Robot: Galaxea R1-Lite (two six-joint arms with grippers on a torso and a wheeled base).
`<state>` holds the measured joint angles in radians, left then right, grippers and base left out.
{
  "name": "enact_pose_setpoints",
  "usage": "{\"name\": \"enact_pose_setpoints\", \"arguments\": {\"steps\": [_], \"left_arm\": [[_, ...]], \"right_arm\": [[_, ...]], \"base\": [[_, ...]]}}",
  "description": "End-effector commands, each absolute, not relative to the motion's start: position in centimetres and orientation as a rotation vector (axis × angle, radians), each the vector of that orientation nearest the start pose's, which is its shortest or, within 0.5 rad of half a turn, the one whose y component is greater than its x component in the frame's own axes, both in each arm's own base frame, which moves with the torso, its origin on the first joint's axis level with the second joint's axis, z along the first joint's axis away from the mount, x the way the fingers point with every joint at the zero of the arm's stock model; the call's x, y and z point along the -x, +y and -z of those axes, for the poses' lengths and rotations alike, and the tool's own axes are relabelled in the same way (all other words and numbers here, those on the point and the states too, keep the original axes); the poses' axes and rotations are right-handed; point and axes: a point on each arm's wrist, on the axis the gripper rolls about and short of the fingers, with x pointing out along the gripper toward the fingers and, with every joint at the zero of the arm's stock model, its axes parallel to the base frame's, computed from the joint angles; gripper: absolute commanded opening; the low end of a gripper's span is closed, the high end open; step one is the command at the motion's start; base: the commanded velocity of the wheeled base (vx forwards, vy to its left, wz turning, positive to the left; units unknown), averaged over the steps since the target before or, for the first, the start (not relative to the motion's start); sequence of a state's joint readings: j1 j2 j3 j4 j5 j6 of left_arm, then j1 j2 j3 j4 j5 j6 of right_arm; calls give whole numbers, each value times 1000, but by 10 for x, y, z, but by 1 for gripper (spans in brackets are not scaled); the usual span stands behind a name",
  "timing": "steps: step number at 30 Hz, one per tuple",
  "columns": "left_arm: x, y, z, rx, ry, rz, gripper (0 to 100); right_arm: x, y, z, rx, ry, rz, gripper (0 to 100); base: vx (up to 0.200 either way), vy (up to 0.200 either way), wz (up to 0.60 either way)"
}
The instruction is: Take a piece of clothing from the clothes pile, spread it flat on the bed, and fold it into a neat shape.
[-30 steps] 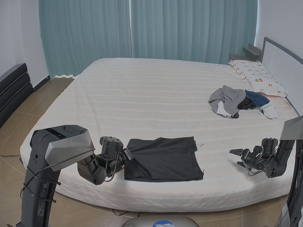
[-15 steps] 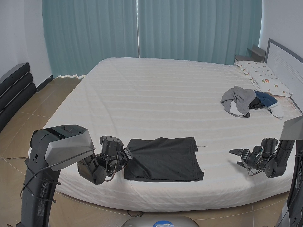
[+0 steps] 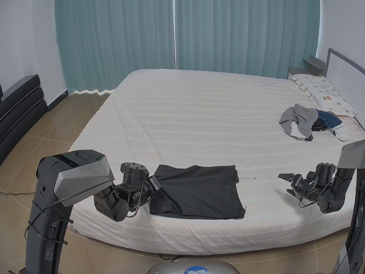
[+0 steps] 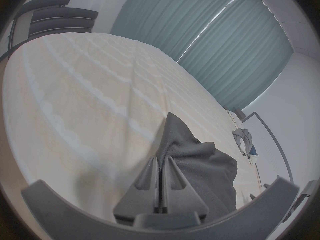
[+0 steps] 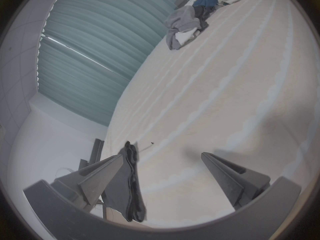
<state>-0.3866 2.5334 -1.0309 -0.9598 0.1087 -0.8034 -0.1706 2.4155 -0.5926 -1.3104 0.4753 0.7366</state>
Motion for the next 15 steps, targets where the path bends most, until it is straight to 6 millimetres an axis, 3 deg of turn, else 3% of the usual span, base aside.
{"name": "enact_pose_setpoints", "arguments": {"steps": [1, 6, 15], "left_arm": [[-391, -156, 52, 646, 604, 43, 0], [-390, -157, 53, 642, 609, 44, 0], [-389, -158, 54, 640, 613, 47, 0]], "right_arm": [[-339, -28, 25, -932, 529, -162, 100], [-330, 2, 36, -948, 558, -205, 100], [-329, 8, 48, -935, 573, -197, 100]], "base": [[0, 0, 0], [0, 0, 0], [0, 0, 0]]}}
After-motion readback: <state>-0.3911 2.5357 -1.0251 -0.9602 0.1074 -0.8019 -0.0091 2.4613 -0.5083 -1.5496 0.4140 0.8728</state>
